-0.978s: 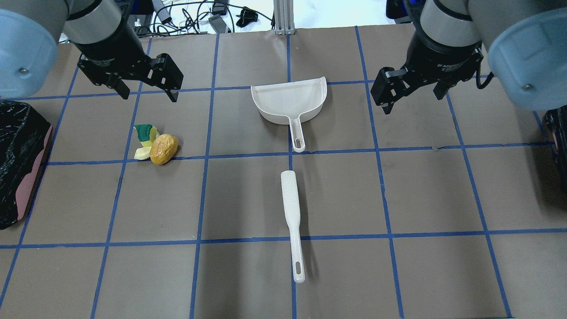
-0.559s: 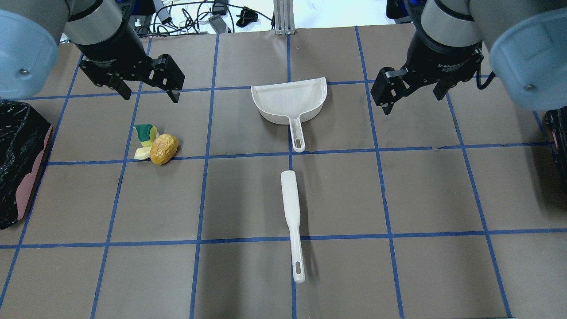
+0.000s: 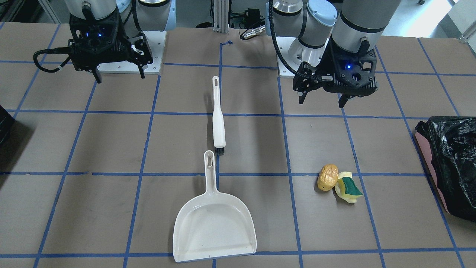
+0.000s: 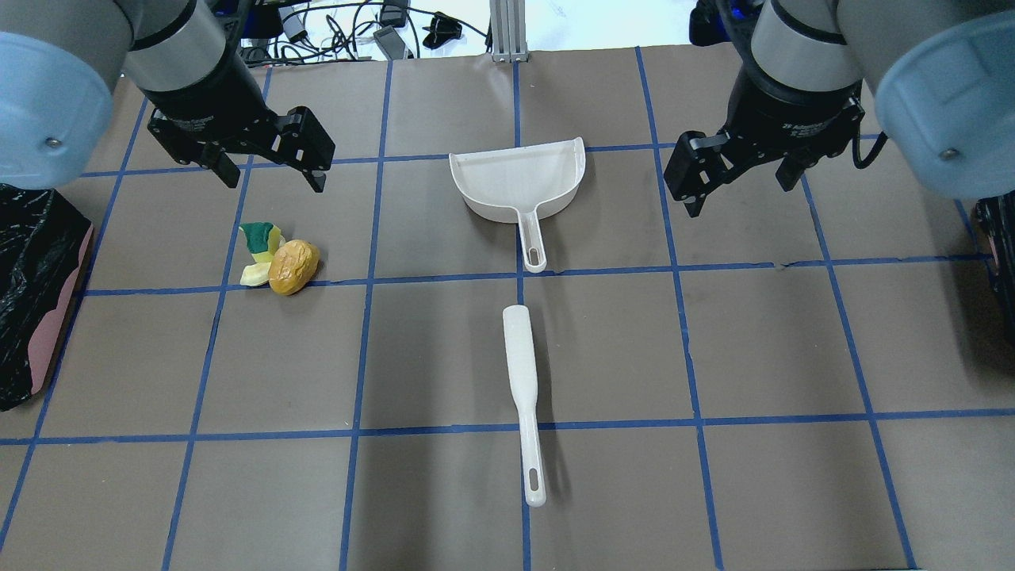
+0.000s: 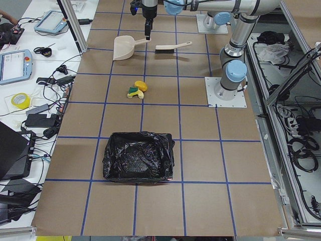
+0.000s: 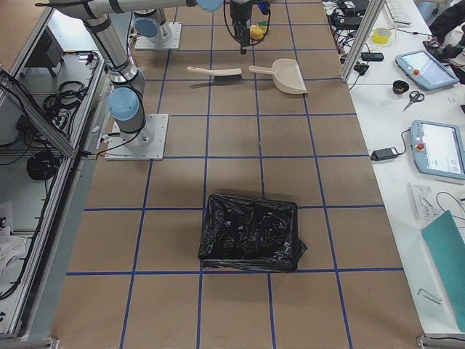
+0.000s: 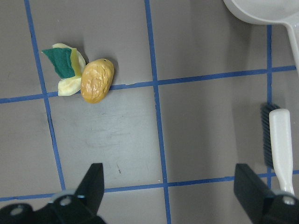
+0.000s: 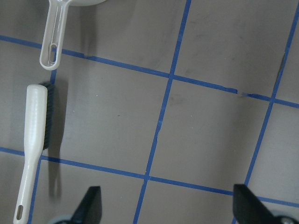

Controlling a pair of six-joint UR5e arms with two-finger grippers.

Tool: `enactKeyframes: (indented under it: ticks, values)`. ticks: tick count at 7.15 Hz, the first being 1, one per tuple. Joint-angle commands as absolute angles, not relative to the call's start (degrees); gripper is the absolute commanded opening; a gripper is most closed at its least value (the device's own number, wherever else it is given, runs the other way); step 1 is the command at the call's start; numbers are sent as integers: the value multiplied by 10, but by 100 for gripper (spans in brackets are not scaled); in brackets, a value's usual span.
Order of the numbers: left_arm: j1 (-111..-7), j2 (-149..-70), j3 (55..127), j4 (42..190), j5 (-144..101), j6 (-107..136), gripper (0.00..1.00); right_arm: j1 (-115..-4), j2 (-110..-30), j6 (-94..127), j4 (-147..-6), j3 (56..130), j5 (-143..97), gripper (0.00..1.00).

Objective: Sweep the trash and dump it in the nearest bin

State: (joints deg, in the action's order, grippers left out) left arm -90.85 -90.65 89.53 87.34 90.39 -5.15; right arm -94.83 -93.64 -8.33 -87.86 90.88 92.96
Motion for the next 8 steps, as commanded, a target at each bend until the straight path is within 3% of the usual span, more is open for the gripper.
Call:
enactKeyframes:
  ticks: [1, 5, 8]
  values:
    - [-909, -901, 905, 874, 904, -49, 100, -948, -936, -83, -873, 909, 928, 100]
    - [-909, -899, 909, 874, 901, -47, 100, -950, -936, -83, -870, 910, 926, 100]
    - [-904, -909, 904, 868, 901, -52, 100, -986, -957, -73, -880, 990, 864, 100]
